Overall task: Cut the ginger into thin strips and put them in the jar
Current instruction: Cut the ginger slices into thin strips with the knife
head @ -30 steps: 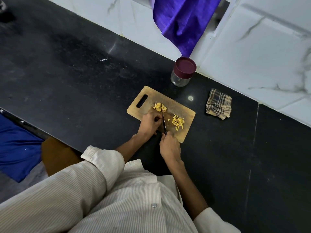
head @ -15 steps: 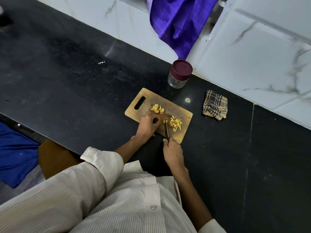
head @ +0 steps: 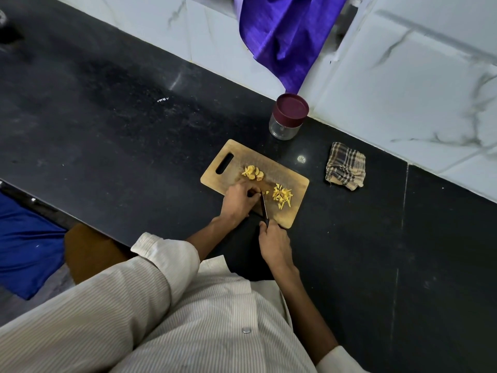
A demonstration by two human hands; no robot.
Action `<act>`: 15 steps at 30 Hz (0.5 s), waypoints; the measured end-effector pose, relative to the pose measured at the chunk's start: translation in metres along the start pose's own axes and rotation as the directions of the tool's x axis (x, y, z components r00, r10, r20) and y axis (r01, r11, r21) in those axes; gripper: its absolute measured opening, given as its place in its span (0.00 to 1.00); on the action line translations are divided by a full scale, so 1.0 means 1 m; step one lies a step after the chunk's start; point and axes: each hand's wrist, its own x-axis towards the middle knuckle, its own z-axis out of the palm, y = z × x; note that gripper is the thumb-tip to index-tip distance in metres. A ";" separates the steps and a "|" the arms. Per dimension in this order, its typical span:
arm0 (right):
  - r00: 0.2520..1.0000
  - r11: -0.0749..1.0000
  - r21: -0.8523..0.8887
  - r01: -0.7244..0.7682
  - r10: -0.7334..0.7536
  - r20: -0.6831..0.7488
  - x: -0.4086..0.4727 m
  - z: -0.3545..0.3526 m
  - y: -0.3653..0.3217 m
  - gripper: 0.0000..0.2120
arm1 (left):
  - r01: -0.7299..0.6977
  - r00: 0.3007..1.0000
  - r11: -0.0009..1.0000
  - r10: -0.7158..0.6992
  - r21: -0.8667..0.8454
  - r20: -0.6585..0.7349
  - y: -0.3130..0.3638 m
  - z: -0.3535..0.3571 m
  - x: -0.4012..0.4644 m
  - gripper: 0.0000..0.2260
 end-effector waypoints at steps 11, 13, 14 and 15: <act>0.997 0.986 0.154 -0.067 0.071 -0.021 0.003 -0.009 0.004 0.16 | -0.068 0.998 0.998 0.068 0.012 -0.005 0.006 0.002 0.003 0.07; 0.997 0.983 0.172 -0.071 0.076 -0.022 0.000 -0.010 0.004 0.16 | -0.089 0.996 0.996 0.088 0.005 0.030 0.007 0.003 0.004 0.09; 0.996 0.981 0.181 -0.076 0.081 -0.024 0.000 -0.010 0.005 0.16 | -0.082 0.996 0.997 0.082 -0.009 0.036 0.007 0.003 0.004 0.09; 0.996 0.979 0.187 -0.080 0.087 -0.026 -0.001 -0.010 0.005 0.17 | -0.054 0.998 0.998 0.055 -0.036 0.035 0.007 0.001 0.004 0.09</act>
